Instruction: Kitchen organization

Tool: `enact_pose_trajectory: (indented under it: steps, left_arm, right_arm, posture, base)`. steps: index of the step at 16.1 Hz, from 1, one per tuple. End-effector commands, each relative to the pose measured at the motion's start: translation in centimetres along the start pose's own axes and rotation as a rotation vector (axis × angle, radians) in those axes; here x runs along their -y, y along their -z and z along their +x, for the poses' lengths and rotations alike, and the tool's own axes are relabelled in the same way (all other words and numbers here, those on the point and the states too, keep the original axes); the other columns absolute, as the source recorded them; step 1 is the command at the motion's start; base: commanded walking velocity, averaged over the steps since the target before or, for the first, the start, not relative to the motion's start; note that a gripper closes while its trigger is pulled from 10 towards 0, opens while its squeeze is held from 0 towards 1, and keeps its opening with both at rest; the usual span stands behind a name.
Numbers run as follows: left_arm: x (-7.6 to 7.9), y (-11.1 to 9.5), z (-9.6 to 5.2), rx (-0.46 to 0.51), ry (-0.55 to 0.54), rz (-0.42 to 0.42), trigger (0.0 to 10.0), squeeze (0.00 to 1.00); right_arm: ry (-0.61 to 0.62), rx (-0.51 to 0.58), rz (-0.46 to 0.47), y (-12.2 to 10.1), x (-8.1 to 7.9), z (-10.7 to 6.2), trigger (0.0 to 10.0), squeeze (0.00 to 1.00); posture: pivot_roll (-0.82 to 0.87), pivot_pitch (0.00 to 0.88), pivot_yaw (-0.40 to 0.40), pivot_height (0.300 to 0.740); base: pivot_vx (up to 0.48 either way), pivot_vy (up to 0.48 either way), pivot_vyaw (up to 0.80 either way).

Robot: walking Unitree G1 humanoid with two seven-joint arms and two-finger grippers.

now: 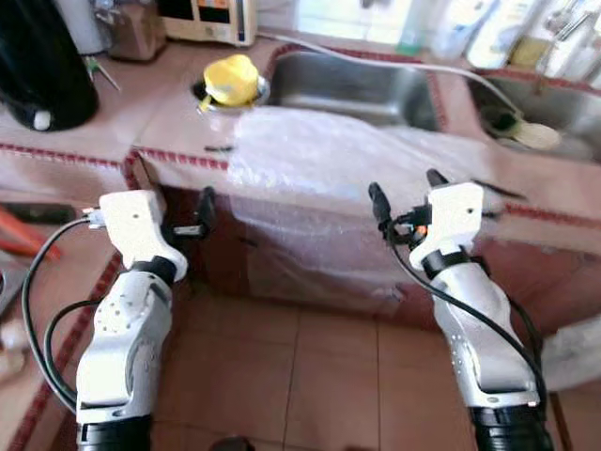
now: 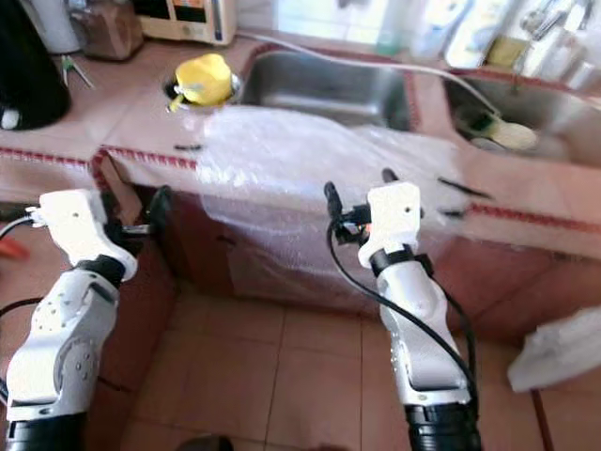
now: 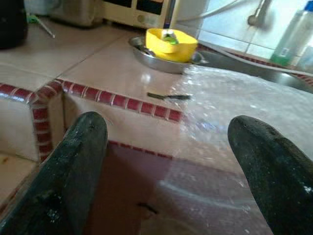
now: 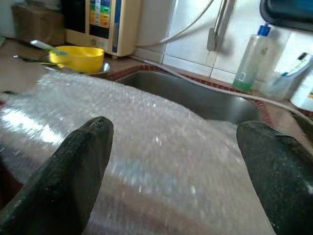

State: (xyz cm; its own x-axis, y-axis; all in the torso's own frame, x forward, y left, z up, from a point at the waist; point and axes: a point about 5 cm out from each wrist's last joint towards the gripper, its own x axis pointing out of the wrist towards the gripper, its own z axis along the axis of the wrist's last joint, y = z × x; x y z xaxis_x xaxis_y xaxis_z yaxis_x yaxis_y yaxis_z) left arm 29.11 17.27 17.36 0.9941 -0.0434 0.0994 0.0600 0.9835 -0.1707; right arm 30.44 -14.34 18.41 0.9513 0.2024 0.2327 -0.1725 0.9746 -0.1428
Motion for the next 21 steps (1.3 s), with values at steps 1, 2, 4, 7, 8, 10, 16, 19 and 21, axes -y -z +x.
enact_pose_trajectory:
  steps: [1, 2, 4, 7, 8, 10, 16, 19, 21]
  left_arm:
    - [0.9, 0.3, 0.1, -0.014, 0.040, -0.008, 10.0, 0.00]
    - [1.1, 0.3, 0.2, -0.014, 0.048, -0.009, 10.0, 0.00]
    - [1.3, 0.3, 0.2, -0.015, 0.053, -0.010, 10.0, 0.00]
    - [1.7, 0.5, 0.1, -0.023, 0.055, -0.007, 10.0, 0.00]
    - [1.8, 0.5, 0.1, -0.020, 0.056, -0.003, 10.0, 0.00]
    - [1.9, 0.3, 0.0, -0.015, 0.066, -0.016, 10.0, 0.00]
    - [2.1, 0.1, 0.2, -0.011, 0.090, -0.010, 10.0, 0.00]
    - [2.0, 0.1, 0.3, -0.014, 0.084, -0.016, 10.0, 0.00]
    - [2.0, 0.2, 0.3, -0.016, 0.074, -0.014, 10.0, 0.00]
  right_arm:
    - [0.034, 0.000, -0.008, -0.1, 0.8, -0.2, 10.0, 0.00]
    - [0.036, -0.003, 0.000, 0.0, 0.7, -0.3, 10.0, 0.00]
    - [0.049, -0.004, 0.006, 0.1, 0.9, -0.3, 10.0, 0.00]
    - [0.045, -0.011, -0.001, 0.4, 0.7, -0.4, 10.0, 0.00]
    - [0.045, -0.012, -0.003, 0.4, 0.7, -0.4, 10.0, 0.00]
    - [0.052, -0.008, -0.003, 0.3, 0.8, -0.5, 10.0, 0.00]
    - [0.085, 0.003, -0.011, 0.1, 1.3, -0.4, 10.0, 0.00]
    - [0.082, 0.006, -0.014, 0.0, 1.3, -0.4, 10.0, 0.00]
    - [0.079, 0.005, -0.016, 0.0, 1.3, -0.4, 10.0, 0.00]
  posture:
    - [-0.02, 0.157, -0.047, 0.740]
    - [-0.01, 0.156, -0.046, 0.740]
    - [-0.01, 0.155, -0.044, 0.740]
    - [-0.01, 0.156, -0.044, 0.740]
    - [-0.01, 0.157, -0.044, 0.740]
    - [-0.01, 0.159, -0.044, 0.740]
    - [-0.01, 0.152, -0.037, 0.740]
    - [-0.01, 0.146, -0.037, 0.740]
    - [-0.01, 0.144, -0.038, 0.740]
  base:
    - [0.454, 0.000, -0.45]
    - [0.458, 0.000, -0.62]
    - [0.450, 0.000, -0.80]
    - [0.241, 0.000, 0.00]
    - [0.000, 0.000, 0.00]
    - [0.000, -0.122, 0.00]
    - [0.000, -0.453, 0.00]
    - [0.000, -0.480, 0.00]
    - [0.000, -0.480, 0.00]
